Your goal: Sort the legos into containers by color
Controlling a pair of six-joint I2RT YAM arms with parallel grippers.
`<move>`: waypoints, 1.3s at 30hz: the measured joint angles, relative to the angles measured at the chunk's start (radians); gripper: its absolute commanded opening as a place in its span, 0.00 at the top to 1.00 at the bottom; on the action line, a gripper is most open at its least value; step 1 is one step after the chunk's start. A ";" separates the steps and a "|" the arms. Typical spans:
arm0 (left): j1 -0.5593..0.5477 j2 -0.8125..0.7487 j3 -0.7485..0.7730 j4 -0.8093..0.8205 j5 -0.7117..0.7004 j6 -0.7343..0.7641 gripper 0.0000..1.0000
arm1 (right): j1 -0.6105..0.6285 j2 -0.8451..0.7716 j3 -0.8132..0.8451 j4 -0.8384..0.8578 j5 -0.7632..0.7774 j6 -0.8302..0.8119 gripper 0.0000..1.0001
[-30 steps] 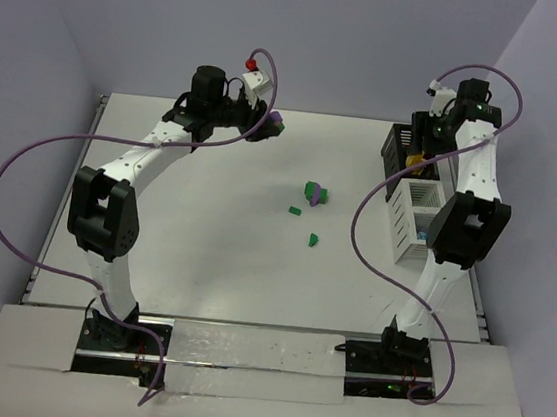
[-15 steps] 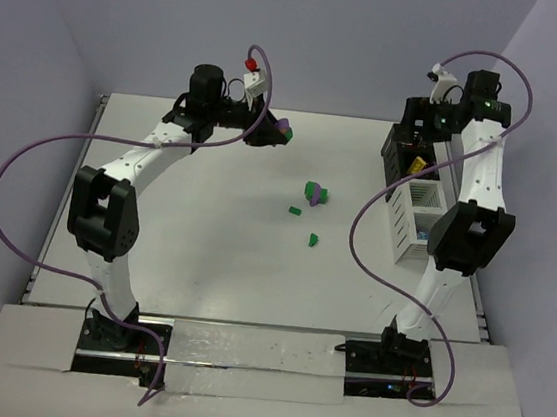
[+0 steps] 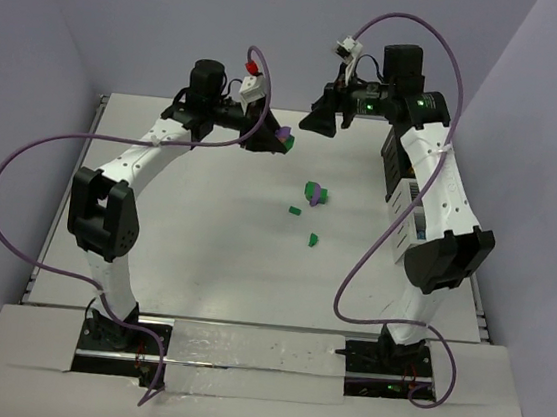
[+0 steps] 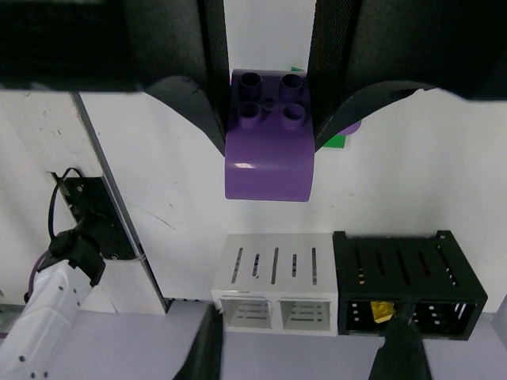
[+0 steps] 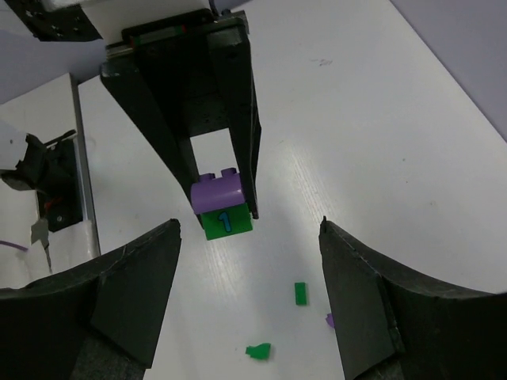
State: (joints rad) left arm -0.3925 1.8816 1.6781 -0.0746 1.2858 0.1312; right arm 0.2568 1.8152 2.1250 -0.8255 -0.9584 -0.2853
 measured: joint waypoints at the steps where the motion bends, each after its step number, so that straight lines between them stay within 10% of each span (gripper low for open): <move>1: 0.000 0.000 0.007 -0.009 0.009 0.011 0.93 | 0.002 0.005 0.000 0.000 -0.002 -0.001 0.23; 23: -0.007 0.000 0.016 -0.025 0.105 0.048 0.91 | 0.072 0.011 -0.108 -0.181 -0.002 -0.322 0.07; 39: -0.019 0.000 0.009 0.019 0.128 0.014 0.91 | 0.090 0.012 -0.062 -0.228 -0.007 -0.379 0.24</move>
State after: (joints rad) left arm -0.4110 1.8816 1.6871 -0.0555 1.4136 0.1448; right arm 0.3468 1.8271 2.0628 -1.0531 -0.9650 -0.6640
